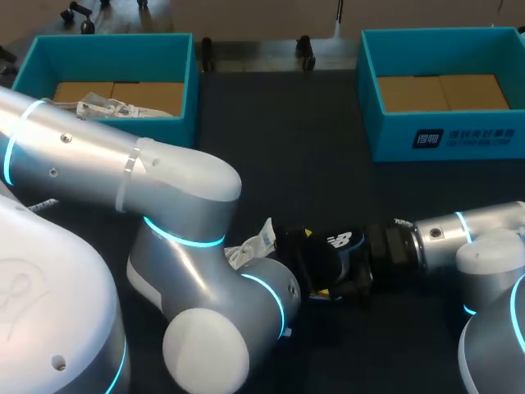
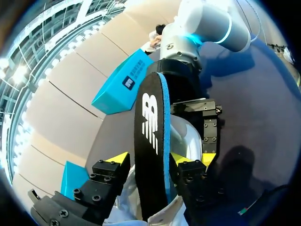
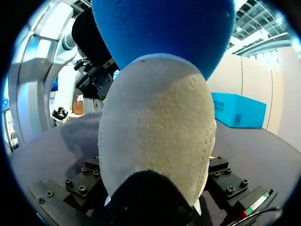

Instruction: Take the shoe out of the shoebox, open the shoe tongue, remove and reinsert the insole, then place the shoe into the shoebox

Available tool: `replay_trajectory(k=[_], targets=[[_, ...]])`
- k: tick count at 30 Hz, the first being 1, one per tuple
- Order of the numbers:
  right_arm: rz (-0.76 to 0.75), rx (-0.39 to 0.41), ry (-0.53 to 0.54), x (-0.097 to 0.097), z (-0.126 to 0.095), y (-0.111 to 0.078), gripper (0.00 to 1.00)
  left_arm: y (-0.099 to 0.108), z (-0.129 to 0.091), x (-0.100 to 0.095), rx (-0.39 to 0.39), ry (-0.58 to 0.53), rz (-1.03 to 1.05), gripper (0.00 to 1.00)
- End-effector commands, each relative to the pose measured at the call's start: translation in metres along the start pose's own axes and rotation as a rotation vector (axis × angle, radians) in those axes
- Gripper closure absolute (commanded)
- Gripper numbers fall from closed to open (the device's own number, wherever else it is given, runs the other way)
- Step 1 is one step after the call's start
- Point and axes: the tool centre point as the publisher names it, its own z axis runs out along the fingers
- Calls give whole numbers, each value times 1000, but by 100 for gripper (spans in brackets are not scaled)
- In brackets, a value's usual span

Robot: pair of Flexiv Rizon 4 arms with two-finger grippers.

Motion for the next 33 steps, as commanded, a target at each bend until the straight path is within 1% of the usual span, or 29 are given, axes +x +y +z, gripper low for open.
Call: replay_trajectory(k=[1,6,9,11,12,13,14,15,25,33], targets=[[0,4,-1,0,1,2,100,2,3,4,1,-17,-3,50],[0,4,-1,0,1,2,100,1,7,2,0,-24,-10,53],[0,4,-1,0,1,2,100,2,7,0,-1,-26,-14,58],[0,4,-1,0,1,2,100,2,7,-1,0,-28,-18,63],[0,4,-1,0,1,2,100,2,7,-1,0,-29,-20,71],[0,4,-1,0,1,2,100,2,7,-2,1,-30,-21,81],[0,4,-1,0,1,2,100,2,7,-2,2,-32,-24,98],[0,4,-1,0,1,2,100,1,6,-2,3,-34,-25,100],[0,4,-1,0,1,2,100,-3,3,-6,6,-41,-41,100],[0,4,-1,0,1,2,100,-19,-1,-9,-21,4,-71,100]])
